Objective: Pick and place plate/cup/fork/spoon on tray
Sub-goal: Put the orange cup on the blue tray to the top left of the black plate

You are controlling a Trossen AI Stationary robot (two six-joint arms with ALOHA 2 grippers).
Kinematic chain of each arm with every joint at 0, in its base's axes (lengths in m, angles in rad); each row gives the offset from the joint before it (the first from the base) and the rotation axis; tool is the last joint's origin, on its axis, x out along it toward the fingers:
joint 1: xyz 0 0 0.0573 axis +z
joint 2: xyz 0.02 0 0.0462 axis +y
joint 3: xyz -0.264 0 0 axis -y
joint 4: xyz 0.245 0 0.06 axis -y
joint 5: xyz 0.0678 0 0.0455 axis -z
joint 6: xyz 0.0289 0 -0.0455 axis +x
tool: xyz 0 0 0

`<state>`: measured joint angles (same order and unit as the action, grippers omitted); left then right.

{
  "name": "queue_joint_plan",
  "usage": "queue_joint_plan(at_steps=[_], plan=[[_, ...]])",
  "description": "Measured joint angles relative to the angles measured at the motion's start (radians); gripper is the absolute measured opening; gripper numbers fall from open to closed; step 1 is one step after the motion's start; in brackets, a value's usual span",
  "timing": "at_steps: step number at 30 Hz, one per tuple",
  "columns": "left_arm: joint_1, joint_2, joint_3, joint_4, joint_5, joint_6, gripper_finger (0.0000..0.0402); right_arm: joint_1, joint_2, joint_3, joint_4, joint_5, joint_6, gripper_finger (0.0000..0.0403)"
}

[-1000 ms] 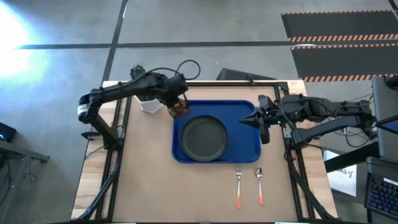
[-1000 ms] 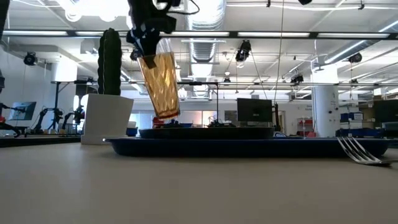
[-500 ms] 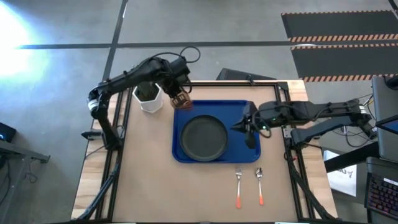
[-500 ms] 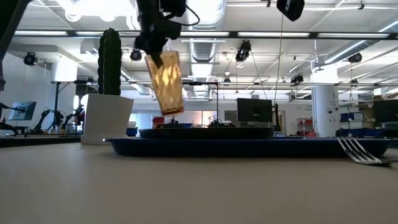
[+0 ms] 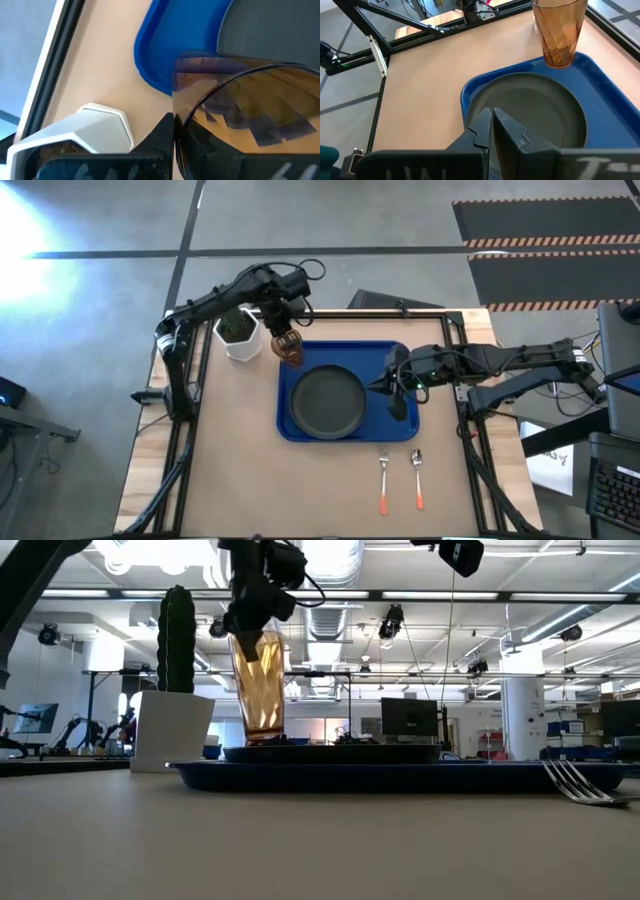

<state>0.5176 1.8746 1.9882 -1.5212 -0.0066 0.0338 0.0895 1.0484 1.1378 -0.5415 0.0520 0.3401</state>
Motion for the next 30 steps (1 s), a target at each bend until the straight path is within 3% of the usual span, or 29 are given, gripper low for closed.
queue_joint_plan(at_steps=[30], plan=[[0.045, 0.112, -0.005, 0.084, 0.061, 0.034, 0.0, 0.0, 0.0, 0.0, -0.001, 0.0, 0.0, 0.0009]])
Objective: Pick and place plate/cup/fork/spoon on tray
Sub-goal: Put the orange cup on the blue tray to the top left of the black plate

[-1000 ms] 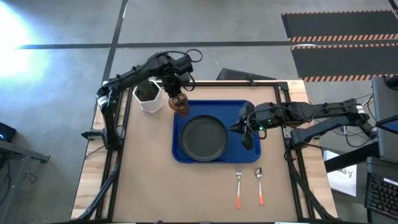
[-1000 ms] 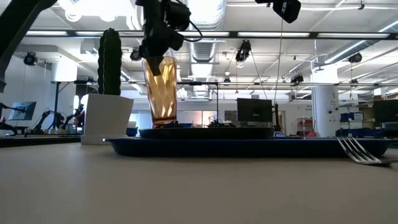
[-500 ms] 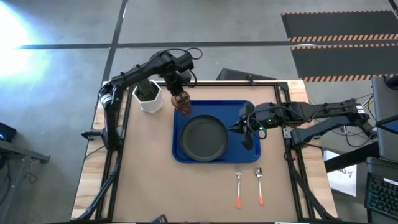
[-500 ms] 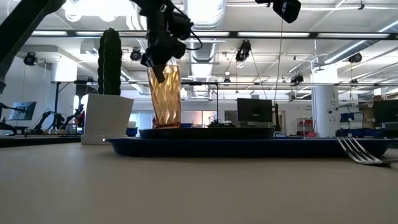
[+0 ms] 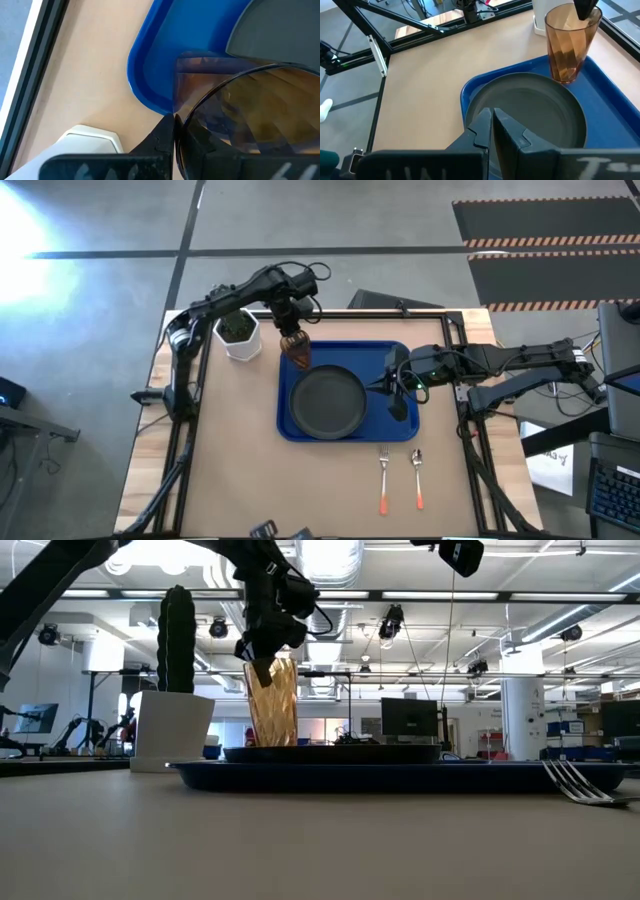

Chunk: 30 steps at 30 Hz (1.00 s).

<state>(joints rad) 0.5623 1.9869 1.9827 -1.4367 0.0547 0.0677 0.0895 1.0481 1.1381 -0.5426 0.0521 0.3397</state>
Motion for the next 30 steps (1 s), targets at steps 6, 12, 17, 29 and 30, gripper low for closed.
queue_joint_plan(at_steps=[6, 12, 17, 29, 30], plan=[[0.018, 0.004, -0.008, 0.016, -0.002, 0.0, 0.0, 0.0, 0.0, 0.0, 0.0, 0.0, -0.001, 0.0009], [0.033, 0.004, -0.008, 0.015, -0.002, 0.0, 0.0, 0.0, 0.0, 0.0, -0.002, 0.0, -0.003, 0.0009], [0.05, 0.004, -0.01, 0.015, -0.008, -0.001, 0.0, 0.0, 0.0, 0.0, -0.003, 0.0, -0.003, 0.0009], [0.052, -0.004, -0.105, 0.01, 0.035, 0.005, 0.0, 0.0, 0.0, 0.0, -0.003, 0.001, -0.011, 0.0009], [0.052, -0.006, -0.117, 0.019, 0.034, 0.013, 0.0, 0.0, 0.0, 0.0, -0.003, 0.001, -0.012, 0.0009]])
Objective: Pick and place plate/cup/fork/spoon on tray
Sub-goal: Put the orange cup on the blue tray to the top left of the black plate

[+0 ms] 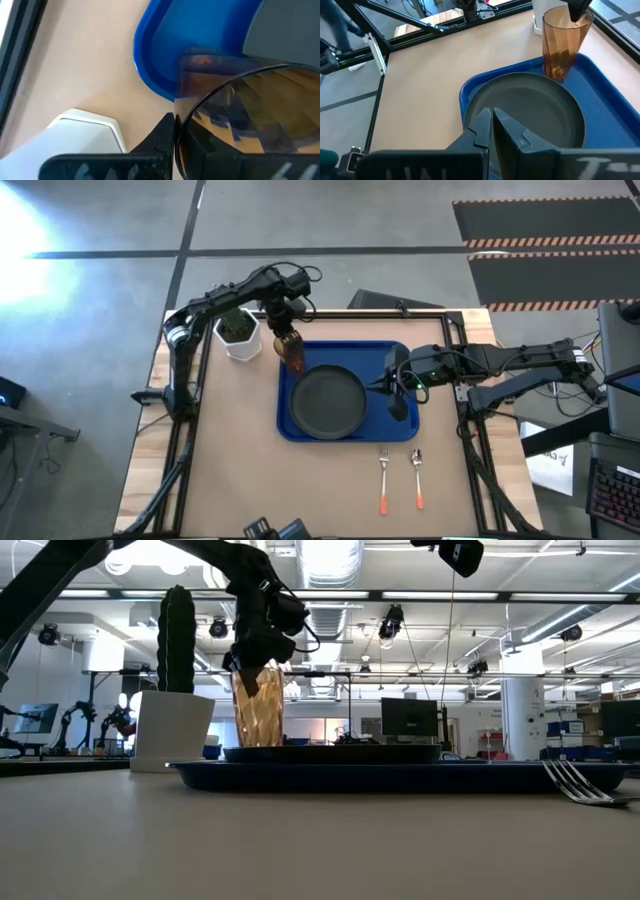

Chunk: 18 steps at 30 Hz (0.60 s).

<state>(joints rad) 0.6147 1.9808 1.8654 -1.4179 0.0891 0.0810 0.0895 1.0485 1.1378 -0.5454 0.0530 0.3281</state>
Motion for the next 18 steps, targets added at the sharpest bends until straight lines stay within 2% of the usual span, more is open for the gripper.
queue_joint_plan(at_steps=[11, 18], plan=[[-0.001, 0.001, 0.021, 0.086, -0.001, 0.005, 0.0, 0.0, 0.0, -0.002, 0.0, 0.001, 0.001, 0.0009], [-0.001, 0.002, 0.025, 0.082, -0.004, 0.007, 0.0, 0.0, 0.0, -0.002, 0.0, 0.001, 0.002, 0.0009]])
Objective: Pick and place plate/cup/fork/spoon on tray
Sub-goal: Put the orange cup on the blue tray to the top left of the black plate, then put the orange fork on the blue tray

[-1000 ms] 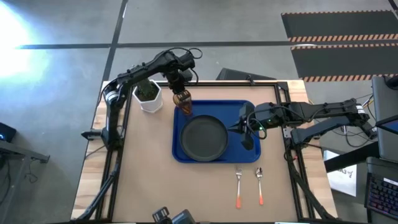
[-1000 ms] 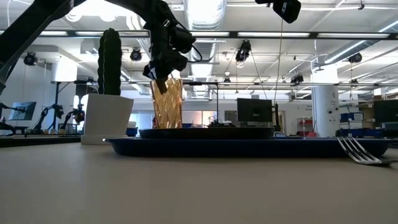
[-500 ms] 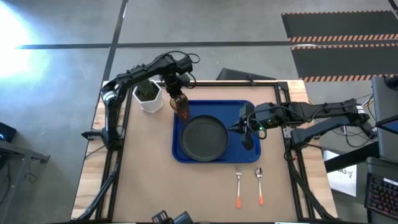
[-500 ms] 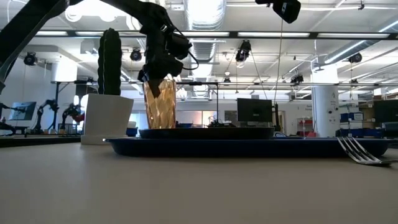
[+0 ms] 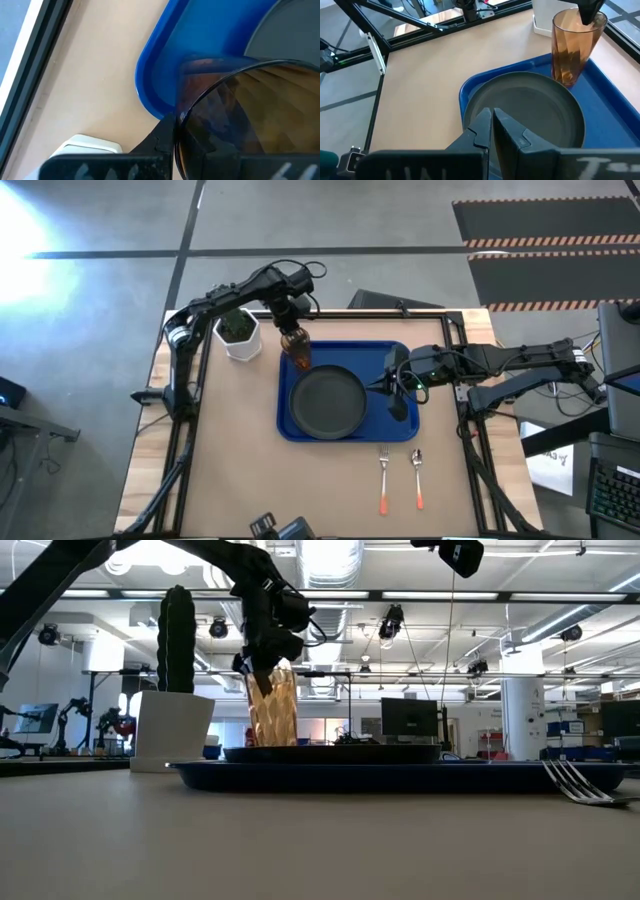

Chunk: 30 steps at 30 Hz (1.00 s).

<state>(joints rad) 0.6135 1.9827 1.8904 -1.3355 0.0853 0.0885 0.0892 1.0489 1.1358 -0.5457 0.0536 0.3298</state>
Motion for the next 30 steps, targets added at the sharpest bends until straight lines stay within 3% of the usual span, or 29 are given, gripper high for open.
queue_joint_plan(at_steps=[8, 18, 25, 30], plan=[[0.0, 0.0, 0.002, 0.012, 0.013, -0.001, 0.0004, 0.0, 0.0, 0.0, 0.0, 0.0, 0.002, 0.0009], [-0.004, -0.011, 0.026, 0.015, 0.038, -0.002, 0.0044, 0.0, 0.0, 0.0, -0.004, 0.001, 0.002, 0.0009], [-0.012, -0.08, 0.084, 0.009, 0.043, -0.004, 0.0052, 0.0, 0.0, -0.001, -0.005, 0.001, 0.003, 0.0009], [-0.052, -0.196, 0.115, 0.012, 0.067, -0.045, 0.0052, 0.0, 0.0, -0.001, -0.007, 0.0, 0.003, 0.0009]])
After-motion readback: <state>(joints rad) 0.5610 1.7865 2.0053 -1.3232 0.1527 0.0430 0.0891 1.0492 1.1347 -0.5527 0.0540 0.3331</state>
